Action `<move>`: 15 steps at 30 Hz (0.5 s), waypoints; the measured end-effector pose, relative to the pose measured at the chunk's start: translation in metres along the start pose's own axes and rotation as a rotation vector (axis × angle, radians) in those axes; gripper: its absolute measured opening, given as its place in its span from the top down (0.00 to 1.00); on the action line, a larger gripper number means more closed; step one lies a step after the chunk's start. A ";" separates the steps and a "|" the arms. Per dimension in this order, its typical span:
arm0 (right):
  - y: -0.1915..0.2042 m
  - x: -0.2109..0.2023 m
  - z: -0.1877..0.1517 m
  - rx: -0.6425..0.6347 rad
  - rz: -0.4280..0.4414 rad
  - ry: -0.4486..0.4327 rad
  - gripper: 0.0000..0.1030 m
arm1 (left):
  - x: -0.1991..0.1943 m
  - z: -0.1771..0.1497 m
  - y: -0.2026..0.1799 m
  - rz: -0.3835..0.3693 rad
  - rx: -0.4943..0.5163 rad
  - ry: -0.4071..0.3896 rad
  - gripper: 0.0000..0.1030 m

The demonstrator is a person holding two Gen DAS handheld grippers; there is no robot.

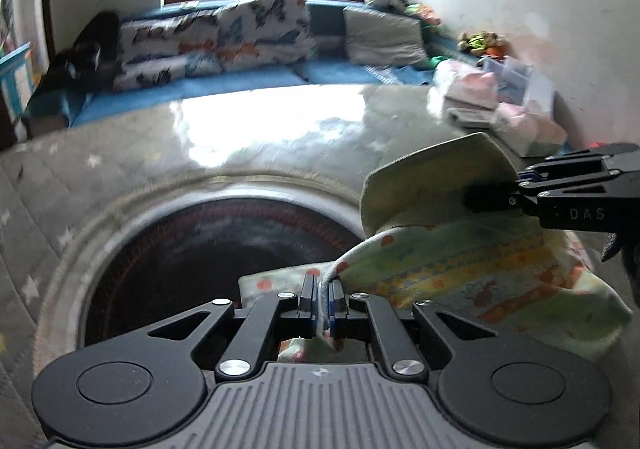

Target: Fold clothes

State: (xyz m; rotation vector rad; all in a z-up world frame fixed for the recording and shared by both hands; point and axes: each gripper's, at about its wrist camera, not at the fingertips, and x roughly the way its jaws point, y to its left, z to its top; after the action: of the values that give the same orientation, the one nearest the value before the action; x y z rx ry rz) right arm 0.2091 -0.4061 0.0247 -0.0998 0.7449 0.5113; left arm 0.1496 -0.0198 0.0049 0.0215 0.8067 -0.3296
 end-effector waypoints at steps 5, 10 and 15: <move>-0.008 -0.016 -0.010 0.023 -0.042 -0.037 0.72 | 0.007 0.001 0.001 0.011 -0.025 0.008 0.89; -0.007 -0.047 -0.035 0.030 0.004 -0.039 0.66 | 0.006 0.003 0.005 0.036 -0.041 0.012 0.77; -0.006 -0.056 -0.067 0.048 0.024 0.017 0.66 | 0.003 0.009 0.005 0.063 -0.053 -0.002 0.74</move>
State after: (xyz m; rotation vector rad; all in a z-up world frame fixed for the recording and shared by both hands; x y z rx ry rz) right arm 0.1350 -0.4521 0.0126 -0.0511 0.7754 0.5154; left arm 0.1594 -0.0174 0.0080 -0.0033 0.8109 -0.2484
